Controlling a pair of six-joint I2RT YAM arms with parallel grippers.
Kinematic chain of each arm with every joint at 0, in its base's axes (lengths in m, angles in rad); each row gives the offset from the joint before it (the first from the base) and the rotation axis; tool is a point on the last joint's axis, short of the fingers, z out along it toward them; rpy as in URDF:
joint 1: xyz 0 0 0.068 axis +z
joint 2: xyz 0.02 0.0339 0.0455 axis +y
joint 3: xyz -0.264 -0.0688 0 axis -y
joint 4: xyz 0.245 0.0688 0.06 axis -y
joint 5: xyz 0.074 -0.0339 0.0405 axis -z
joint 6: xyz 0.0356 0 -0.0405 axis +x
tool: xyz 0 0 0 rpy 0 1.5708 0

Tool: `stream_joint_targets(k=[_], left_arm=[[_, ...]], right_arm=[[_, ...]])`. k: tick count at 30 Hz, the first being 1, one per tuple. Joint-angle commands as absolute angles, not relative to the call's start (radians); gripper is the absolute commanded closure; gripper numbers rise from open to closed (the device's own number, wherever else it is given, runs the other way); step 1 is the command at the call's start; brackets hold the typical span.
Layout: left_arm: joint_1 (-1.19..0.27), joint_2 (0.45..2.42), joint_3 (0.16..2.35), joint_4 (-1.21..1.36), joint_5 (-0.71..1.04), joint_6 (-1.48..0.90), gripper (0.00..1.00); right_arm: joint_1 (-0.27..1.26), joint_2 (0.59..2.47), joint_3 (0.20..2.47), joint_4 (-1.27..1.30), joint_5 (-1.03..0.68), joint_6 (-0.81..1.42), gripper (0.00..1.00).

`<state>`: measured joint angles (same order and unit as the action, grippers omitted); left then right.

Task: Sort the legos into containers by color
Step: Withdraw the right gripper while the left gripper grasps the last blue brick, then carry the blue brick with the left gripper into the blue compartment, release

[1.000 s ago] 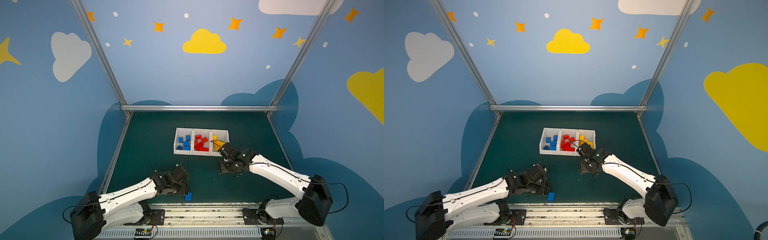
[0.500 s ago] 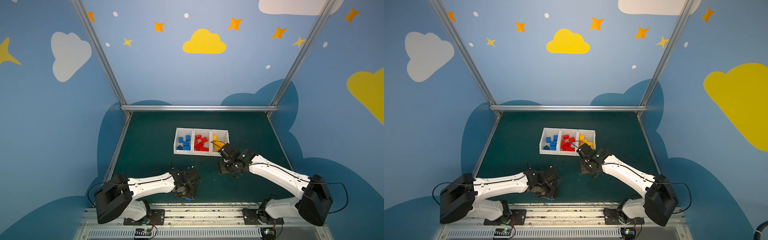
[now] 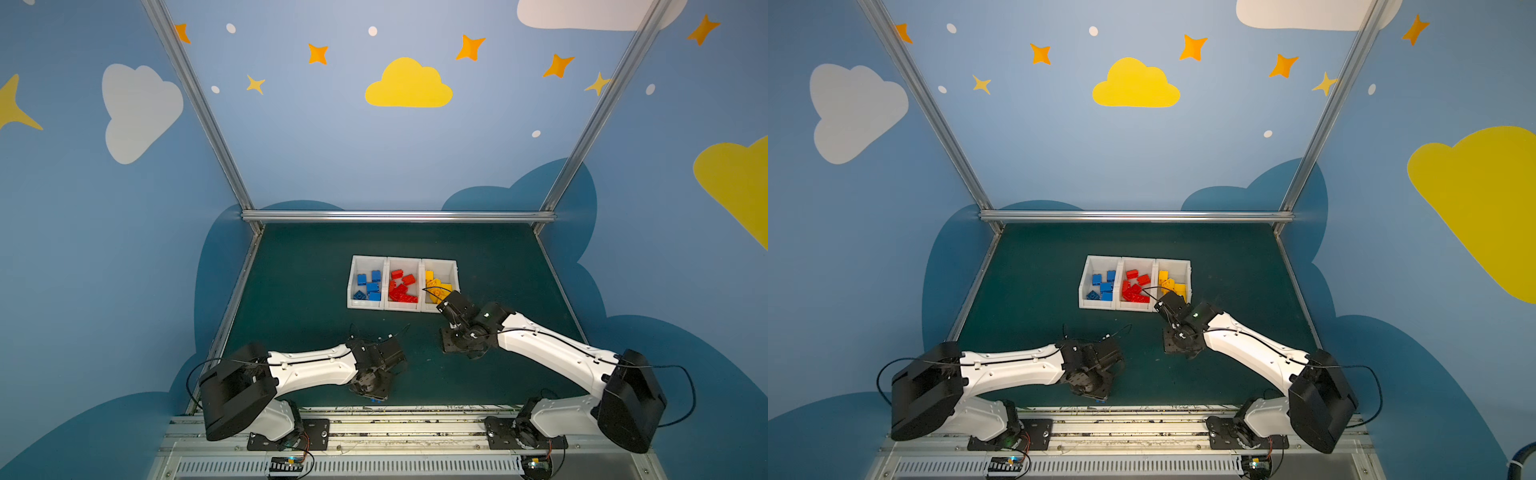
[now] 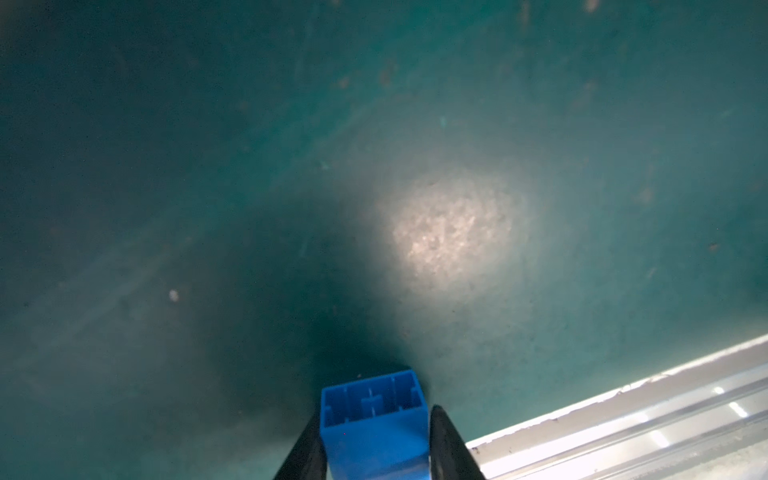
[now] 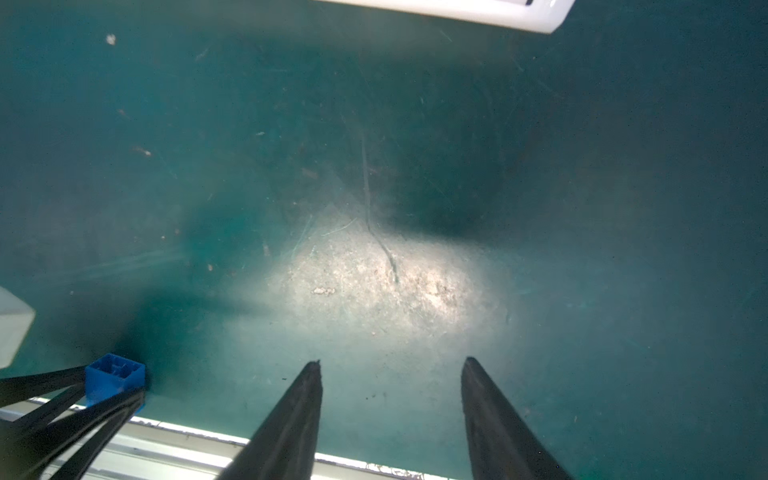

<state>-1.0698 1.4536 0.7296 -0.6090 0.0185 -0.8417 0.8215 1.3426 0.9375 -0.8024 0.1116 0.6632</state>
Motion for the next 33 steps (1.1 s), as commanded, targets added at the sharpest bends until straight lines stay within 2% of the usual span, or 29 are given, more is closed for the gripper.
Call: stream_joint_targets(k=[1,14,17,23,29,33], left_arm=[[-1.074,1.471,0.74,-0.626,0.001,-0.846,0.63],[-1.032,1.424,0.828,-0.689,-0.053,-0.798,0.66],[-0.949,1.394,0.881,-0.698,-0.064,-0.736,0.66],[-0.696,1.422,1.028,-0.663,-0.044,-0.559,0.65],[-0.481,1.584,1.247,-0.634,-0.011,-0.426,0.65],[-0.407,1.74,1.424,-0.675,0.013,-0.36,0.65]], right_arm=[[0.821,1.312,0.927,-0.805,0.117,0.678,0.49],[0.82,1.307,0.937,-0.819,0.124,0.676,0.55],[0.82,1.301,0.94,-0.827,0.131,0.67,0.56],[0.817,1.294,0.951,-0.829,0.137,0.645,0.57],[0.812,1.299,0.969,-0.835,0.14,0.625,0.57],[0.809,1.3,0.971,-0.833,0.134,0.626,0.58]])
